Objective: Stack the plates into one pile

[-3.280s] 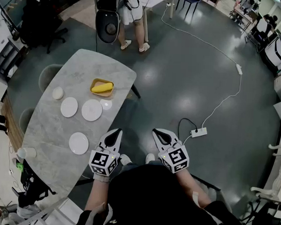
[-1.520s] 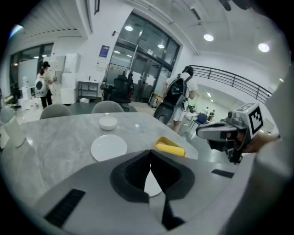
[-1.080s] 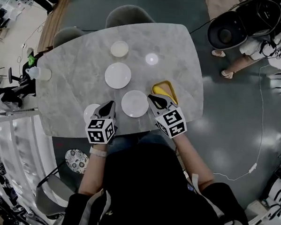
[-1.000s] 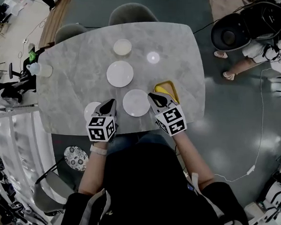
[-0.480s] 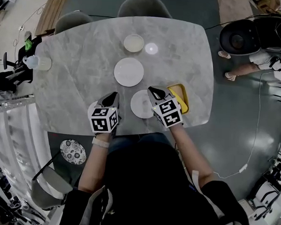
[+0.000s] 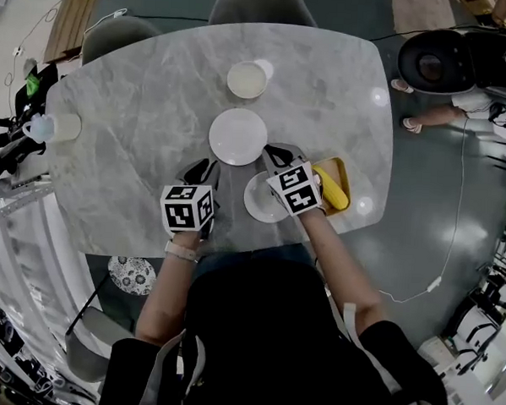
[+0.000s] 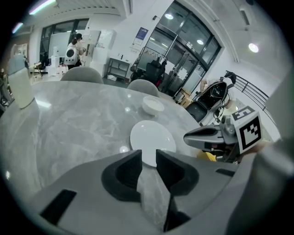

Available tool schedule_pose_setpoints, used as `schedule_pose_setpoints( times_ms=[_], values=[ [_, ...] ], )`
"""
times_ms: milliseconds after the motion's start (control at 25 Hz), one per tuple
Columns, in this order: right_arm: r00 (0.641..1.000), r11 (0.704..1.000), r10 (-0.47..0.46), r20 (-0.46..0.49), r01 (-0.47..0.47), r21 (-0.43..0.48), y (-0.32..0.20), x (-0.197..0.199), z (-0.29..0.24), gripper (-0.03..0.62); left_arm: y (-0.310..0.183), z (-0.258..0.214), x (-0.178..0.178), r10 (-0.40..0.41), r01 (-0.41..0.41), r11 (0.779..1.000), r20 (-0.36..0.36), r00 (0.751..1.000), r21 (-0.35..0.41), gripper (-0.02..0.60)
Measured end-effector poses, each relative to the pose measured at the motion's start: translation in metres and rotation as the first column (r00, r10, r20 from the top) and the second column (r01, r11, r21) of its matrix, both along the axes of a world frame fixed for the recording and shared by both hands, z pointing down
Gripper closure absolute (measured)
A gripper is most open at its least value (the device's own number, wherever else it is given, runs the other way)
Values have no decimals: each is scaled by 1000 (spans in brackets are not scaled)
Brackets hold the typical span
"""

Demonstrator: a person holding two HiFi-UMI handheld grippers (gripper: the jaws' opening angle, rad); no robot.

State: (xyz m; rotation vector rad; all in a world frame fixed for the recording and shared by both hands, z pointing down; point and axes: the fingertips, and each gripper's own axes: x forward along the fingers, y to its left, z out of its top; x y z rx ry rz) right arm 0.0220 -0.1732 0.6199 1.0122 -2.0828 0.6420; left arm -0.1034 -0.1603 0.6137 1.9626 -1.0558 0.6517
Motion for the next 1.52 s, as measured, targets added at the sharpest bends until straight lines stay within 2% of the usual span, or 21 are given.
schedule_pose_setpoints(
  times_ms=[360,680,1040,1200,1360,1520],
  values=[
    [998,998,12,-59,-15,-59,-23,-1,40,576,-32,37,7,36,-35,998,11,999,-51,429],
    [998,998,28,-48,-31,-48,-31,1,49,577,-39,53,3,-2,-1,995,-27,1000,-101,425],
    [998,999,21,-51,-24,-48,-32,4,57,577,-40,46,17,-15,9,996,-74,997,-84,423],
    [999,999,16,-35,-18,-51,-32,4,57,577,-39,41,22,-10,5,998,-80,997,-67,485],
    [999,998,10,-34,-12,-60,-26,6,56,577,-36,37,23,-48,39,997,-116,992,-74,505],
    [999,999,20,-31,-21,-46,-18,14,49,576,-31,29,25,-50,45,998,-110,993,-51,514]
  ],
)
